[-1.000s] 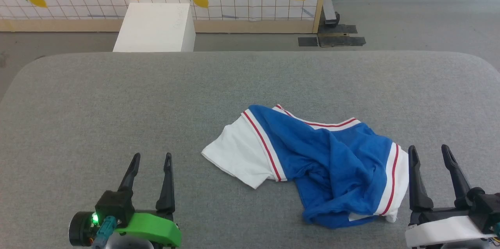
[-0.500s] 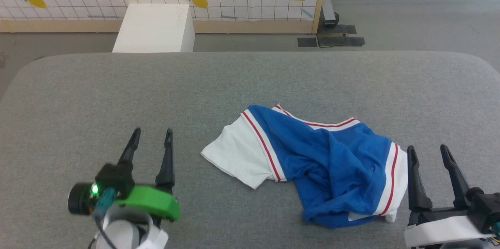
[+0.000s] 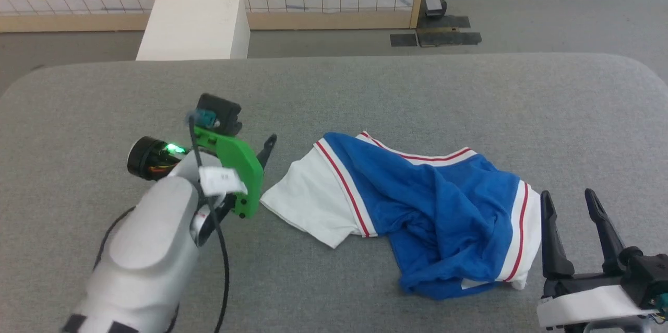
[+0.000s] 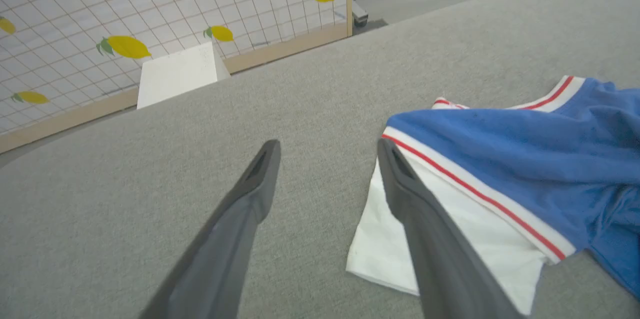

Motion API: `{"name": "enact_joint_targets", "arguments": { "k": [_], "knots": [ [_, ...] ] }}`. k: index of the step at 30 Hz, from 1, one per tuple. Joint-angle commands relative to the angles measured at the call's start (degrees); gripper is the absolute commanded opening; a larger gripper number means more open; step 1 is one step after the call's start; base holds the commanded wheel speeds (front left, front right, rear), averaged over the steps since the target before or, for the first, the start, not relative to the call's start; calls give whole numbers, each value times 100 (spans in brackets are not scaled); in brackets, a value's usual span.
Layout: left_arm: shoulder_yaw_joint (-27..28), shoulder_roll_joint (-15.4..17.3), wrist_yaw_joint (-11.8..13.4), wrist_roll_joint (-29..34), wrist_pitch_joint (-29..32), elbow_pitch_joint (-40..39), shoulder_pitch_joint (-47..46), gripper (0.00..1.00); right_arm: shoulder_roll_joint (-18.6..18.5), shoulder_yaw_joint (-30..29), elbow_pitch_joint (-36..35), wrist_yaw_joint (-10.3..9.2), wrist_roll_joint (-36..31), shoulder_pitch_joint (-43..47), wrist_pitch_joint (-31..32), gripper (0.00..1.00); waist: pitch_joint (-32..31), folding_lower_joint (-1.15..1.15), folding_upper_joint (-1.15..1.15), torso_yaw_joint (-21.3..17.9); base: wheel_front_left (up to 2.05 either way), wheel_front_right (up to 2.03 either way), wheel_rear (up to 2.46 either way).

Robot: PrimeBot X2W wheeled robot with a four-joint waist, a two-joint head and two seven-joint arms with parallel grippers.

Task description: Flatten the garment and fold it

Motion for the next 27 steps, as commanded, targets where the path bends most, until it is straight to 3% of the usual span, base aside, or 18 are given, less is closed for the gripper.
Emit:
{"name": "enact_joint_targets", "arguments": {
  "k": [1,8,14,23,27],
  "knots": [
    [-234,147,-15,-331,339,54,-200,100,1,28,-31,-9,-36,-142,-34,100,109,0,0,-87,0,0,0],
    [-1668,818,-16,-1825,2249,22,-1089,100,1,59,-48,-9,-30,-368,-34,100,434,0,0,-266,0,0,0],
    [-2517,1058,-16,-2410,3333,-18,-1621,100,1,106,-57,-9,4,-550,-34,100,713,0,0,-421,0,0,0],
    [-3909,1355,-16,-2707,3916,19,-1884,100,1,174,-47,-9,92,-763,-34,100,1026,0,0,-690,0,0,0],
    [-4157,1348,-16,-2933,3619,133,-1879,100,1,136,-32,-9,107,-766,-34,100,1032,0,0,-699,0,0,0]
  ]
}}
